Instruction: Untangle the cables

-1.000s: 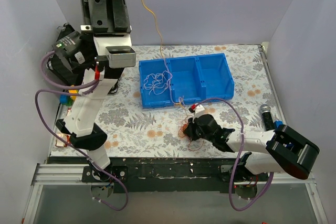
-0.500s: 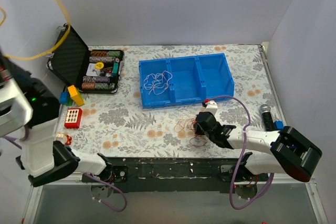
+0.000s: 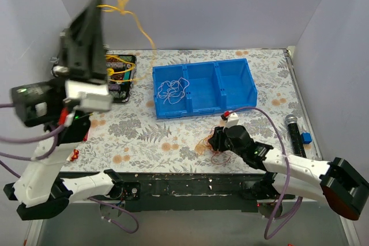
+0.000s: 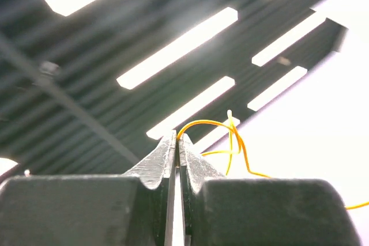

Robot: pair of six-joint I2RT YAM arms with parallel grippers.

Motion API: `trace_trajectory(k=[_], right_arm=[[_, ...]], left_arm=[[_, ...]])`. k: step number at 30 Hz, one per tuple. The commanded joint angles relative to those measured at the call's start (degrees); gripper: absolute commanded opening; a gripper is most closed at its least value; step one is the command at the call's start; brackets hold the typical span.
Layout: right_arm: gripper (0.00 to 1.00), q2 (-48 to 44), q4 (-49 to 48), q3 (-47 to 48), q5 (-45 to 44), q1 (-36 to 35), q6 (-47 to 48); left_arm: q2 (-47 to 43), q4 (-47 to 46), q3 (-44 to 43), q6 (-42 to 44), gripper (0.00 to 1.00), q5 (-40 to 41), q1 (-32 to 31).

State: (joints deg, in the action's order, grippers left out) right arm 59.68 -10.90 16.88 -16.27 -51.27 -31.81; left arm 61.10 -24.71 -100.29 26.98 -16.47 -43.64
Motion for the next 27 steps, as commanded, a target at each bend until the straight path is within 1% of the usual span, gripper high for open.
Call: trace_trajectory(k=[1, 2, 5, 11, 14, 17, 19, 22, 27], right_arm=[[0.54, -6.1, -5.1, -0.2, 8.8, 0.2, 5.5], [0.58, -7.3, -4.6, 0.2, 9.7, 0.1, 5.7], [0.59, -10.0, -2.2, 1.3, 10.6, 0.2, 5.8], [0.6, -16.9, 4.6, 3.3, 7.6, 0.1, 6.3], [0.6, -19.9, 8.2, 4.3, 4.9, 0.2, 5.9], [0.61, -22.7, 10.7, 5.3, 3.3, 0.2, 5.2], [0.61, -24.0, 10.8, 5.6, 2.1, 0.2, 4.6], [0.59, -25.4, 14.5, 6.8, -1.1, 0.2, 3.6], [0.59, -28.0, 17.7, 9.0, -4.6, 0.2, 3.6]], left_arm=[[1.1, 9.2, 8.0, -8.4, 0.0, 1.1, -0.1], [1.2, 11.1, 9.8, -9.3, 0.0, 0.6, -0.1], [1.7, 15.6, 16.0, -10.1, 0.0, -1.5, -0.1], [6.3, 15.6, 23.9, -13.4, 0.0, -2.3, -0.1], [9.9, 12.9, 27.6, -13.7, 0.0, -1.4, -0.1], [14.5, 10.4, 29.3, -15.1, 0.0, -0.5, 0.0], [17.5, 7.9, 29.7, -15.9, 0.0, 0.2, 0.0], [22.0, 4.2, 29.8, -16.2, 0.0, 1.3, 0.1], [27.7, -2.5, 29.2, -16.9, 0.0, 5.9, 0.8]])
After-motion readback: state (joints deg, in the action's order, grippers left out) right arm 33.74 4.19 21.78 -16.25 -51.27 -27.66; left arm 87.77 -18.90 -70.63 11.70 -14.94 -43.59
